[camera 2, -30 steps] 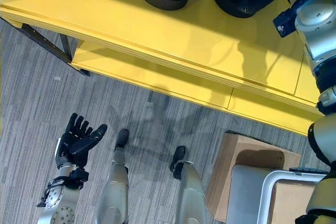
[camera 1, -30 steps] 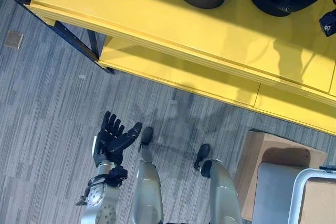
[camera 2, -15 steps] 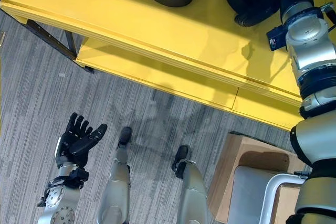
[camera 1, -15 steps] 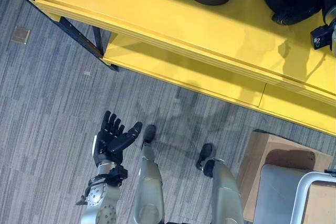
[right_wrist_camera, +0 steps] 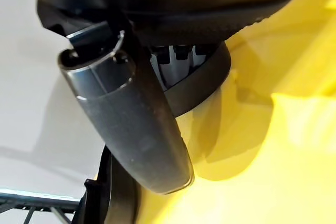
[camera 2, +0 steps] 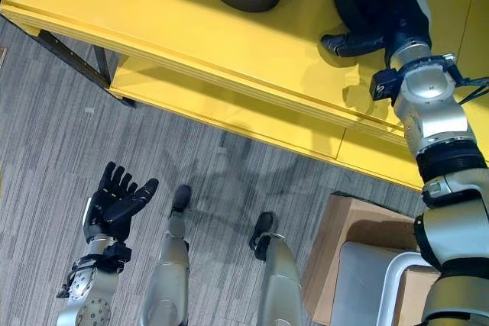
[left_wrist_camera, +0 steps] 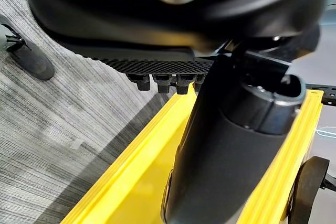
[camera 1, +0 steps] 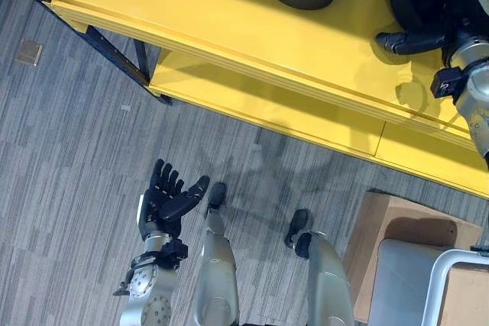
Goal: Move parts from the plastic box to the shelf.
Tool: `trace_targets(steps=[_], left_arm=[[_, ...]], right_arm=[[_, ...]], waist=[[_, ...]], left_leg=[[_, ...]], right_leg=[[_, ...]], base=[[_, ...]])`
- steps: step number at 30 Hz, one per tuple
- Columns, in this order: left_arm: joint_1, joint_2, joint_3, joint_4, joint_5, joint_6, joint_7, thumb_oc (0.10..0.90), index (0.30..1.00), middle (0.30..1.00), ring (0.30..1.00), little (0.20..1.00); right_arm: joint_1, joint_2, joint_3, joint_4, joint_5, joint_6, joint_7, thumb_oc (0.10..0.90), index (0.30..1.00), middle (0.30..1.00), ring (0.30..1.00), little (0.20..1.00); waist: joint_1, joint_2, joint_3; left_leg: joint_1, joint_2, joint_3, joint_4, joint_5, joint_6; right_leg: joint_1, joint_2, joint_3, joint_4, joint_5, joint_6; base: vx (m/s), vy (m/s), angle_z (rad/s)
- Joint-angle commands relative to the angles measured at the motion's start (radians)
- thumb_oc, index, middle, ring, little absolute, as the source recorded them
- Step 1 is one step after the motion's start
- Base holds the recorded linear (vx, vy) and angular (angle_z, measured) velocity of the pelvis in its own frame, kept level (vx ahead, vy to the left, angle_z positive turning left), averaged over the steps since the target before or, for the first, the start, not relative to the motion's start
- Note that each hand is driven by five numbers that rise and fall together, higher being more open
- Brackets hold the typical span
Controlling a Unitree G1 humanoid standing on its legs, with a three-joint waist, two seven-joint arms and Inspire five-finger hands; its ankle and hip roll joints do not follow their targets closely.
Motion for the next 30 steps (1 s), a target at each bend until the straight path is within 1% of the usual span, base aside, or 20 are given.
trace_targets(steps=[1,12,16,17,20,24,28,30], left_arm=[[-0.001,0.034,0.021,-0.129,-0.003,-0.075,-0.013,0.9,1.0,1.0,1.0,1.0],[0.013,0.025,0.047,-0.134,0.007,-0.071,-0.015,0.9,1.0,1.0,1.0,1.0],[0.017,0.026,0.05,-0.136,0.013,-0.068,-0.018,0.9,1.0,1.0,1.0,1.0],[0.022,0.025,0.055,-0.136,0.016,-0.067,-0.018,0.9,1.0,1.0,1.0,1.0],[0.026,0.025,0.059,-0.137,0.017,-0.067,-0.02,0.9,1.0,1.0,1.0,1.0],[0.03,0.034,0.07,-0.133,0.028,-0.07,-0.02,0.9,1.0,1.0,1.0,1.0],[0.034,0.03,0.075,-0.132,0.028,-0.074,-0.02,0.9,1.0,1.0,1.0,1.0],[0.037,0.029,0.078,-0.134,0.025,-0.077,-0.019,0.9,1.0,1.0,1.0,1.0]], right_arm=[[-0.031,-0.074,-0.049,-0.061,0.027,-0.069,0.009,0.9,1.0,1.0,1.0,1.0],[0.227,-0.125,-0.181,-0.214,0.002,-0.061,0.058,0.9,1.0,1.0,1.0,1.0],[0.275,-0.139,-0.203,-0.238,-0.015,-0.055,0.069,0.9,1.0,1.0,1.0,1.0],[0.287,-0.154,-0.204,-0.242,-0.026,-0.051,0.075,0.9,1.0,1.0,1.0,1.0],[0.301,-0.173,-0.206,-0.24,-0.041,-0.046,0.082,0.9,1.0,1.0,1.0,1.0],[0.266,-0.249,-0.158,-0.203,-0.093,-0.034,0.092,0.9,1.0,1.0,1.0,1.0],[0.233,-0.267,-0.138,-0.172,-0.092,-0.036,0.087,0.9,1.0,1.0,1.0,1.0],[0.24,-0.268,-0.156,-0.176,-0.084,-0.041,0.086,0.9,1.0,1.0,1.0,1.0]], waist=[[-0.015,-0.033,0.01],[-0.043,-0.049,-0.007],[-0.045,-0.051,-0.011],[-0.047,-0.052,-0.012],[-0.05,-0.054,-0.015],[-0.052,-0.061,-0.017],[-0.054,-0.061,-0.018],[-0.058,-0.061,-0.021]], left_leg=[[0.217,0.031,0.084,-0.054,-0.091,-0.012],[0.241,0.033,0.098,-0.055,-0.101,-0.01],[0.248,0.034,0.102,-0.059,-0.101,-0.01],[0.251,0.033,0.104,-0.06,-0.102,-0.01],[0.254,0.034,0.108,-0.062,-0.102,-0.01],[0.257,0.036,0.114,-0.063,-0.101,-0.014],[0.26,0.038,0.117,-0.065,-0.101,-0.015],[0.262,0.039,0.117,-0.066,-0.102,-0.014]], right_leg=[[0.116,-0.02,0.037,-0.137,0.052,0.082],[0.124,-0.02,0.047,-0.146,0.057,0.084],[0.127,-0.018,0.051,-0.149,0.058,0.085],[0.129,-0.017,0.052,-0.15,0.058,0.085],[0.13,-0.015,0.054,-0.154,0.061,0.086],[0.126,-0.013,0.058,-0.157,0.064,0.088],[0.125,-0.011,0.06,-0.16,0.066,0.089],[0.127,-0.009,0.062,-0.162,0.067,0.089]], base=[[0.0,0.0,0.0],[0.0,0.004,-0.04],[0.0,0.0,0.0],[0.0,0.0,0.0],[-0.01,-0.001,-0.03],[-0.01,-0.009,-0.05],[-0.01,0.002,-0.05],[0.0,0.0,0.0]])
